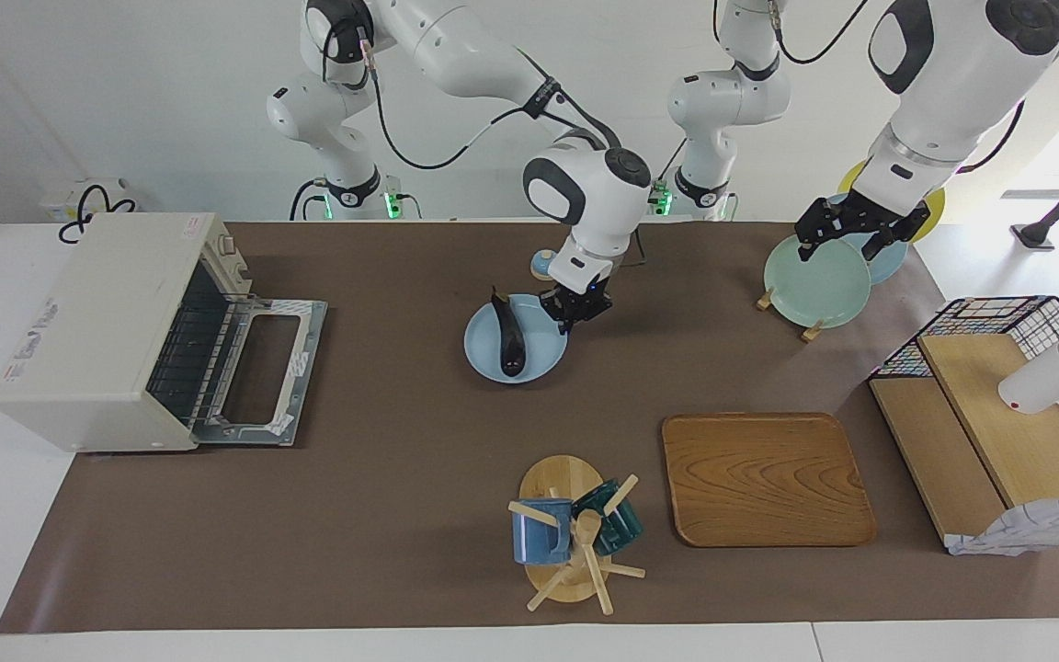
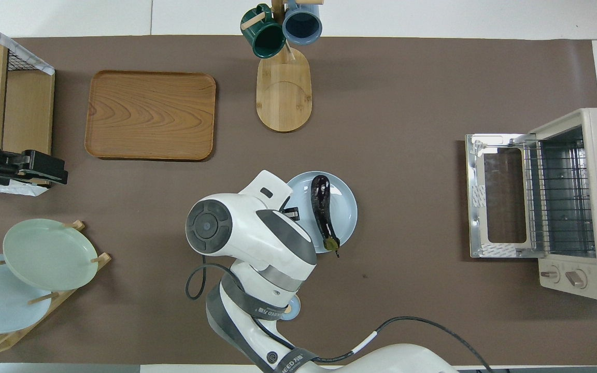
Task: Put eggplant into oven
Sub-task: 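Carry the eggplant into the open oven with the right gripper and release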
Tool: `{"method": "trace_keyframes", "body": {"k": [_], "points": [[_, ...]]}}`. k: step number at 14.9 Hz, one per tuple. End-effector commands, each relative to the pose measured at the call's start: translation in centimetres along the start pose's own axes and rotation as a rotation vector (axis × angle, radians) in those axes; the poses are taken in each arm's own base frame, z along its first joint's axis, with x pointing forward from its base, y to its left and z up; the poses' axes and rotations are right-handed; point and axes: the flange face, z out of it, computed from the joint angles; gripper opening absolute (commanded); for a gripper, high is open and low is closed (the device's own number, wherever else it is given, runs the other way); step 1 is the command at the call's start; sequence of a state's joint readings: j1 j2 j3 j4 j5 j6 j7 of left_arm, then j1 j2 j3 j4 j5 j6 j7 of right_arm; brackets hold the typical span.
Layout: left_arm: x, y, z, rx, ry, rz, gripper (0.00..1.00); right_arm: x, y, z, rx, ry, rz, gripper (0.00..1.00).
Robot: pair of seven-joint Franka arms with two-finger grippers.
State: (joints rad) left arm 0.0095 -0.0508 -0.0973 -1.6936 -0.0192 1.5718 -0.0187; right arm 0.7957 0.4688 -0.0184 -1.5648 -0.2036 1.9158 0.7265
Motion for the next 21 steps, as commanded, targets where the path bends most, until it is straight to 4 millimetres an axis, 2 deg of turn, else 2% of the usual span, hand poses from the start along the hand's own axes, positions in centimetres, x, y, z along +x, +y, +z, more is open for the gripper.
{"method": "trace_keyframes", "body": {"k": [1, 2, 3, 6, 9, 11, 15, 17, 21], "points": [[-0.4, -0.5, -0.3, 0.023, -0.004, -0.002, 1.0, 2.8, 7.6, -1.1, -0.036, -0.035, -0.011, 0.0], [-0.4, -0.5, -0.3, 0.023, -0.004, -0.002, 1.0, 3.3, 11.1, -1.5, -0.036, -0.048, -0.017, 0.0], [-0.4, -0.5, -0.3, 0.023, -0.002, -0.002, 1.0, 3.2, 13.8, -1.3, -0.037, -0.065, -0.024, 0.0], [-0.4, -0.5, -0.3, 0.023, -0.004, -0.002, 1.0, 0.9, 22.4, 1.2, -0.047, -0.141, -0.032, 0.0], [-0.4, -0.5, -0.3, 0.023, -0.004, -0.002, 1.0, 0.8, 30.2, 2.3, -0.058, -0.174, -0.048, 0.0], [-0.4, -0.5, -0.3, 0.023, -0.002, -0.002, 1.0, 0.9, 33.5, 3.1, -0.075, -0.196, -0.065, 0.0], [-0.4, -0.5, -0.3, 0.023, -0.004, -0.002, 1.0, 0.2, 41.8, 5.9, -0.056, -0.254, -0.099, 0.0], [-0.4, -0.5, -0.3, 0.023, -0.004, -0.002, 1.0, -0.1, 44.6, 6.5, -0.042, -0.267, -0.111, 0.0], [-0.4, -0.5, -0.3, 0.025, -0.004, -0.002, 1.0, -0.8, 46.0, 7.3, -0.054, -0.285, -0.161, 0.0]]}}
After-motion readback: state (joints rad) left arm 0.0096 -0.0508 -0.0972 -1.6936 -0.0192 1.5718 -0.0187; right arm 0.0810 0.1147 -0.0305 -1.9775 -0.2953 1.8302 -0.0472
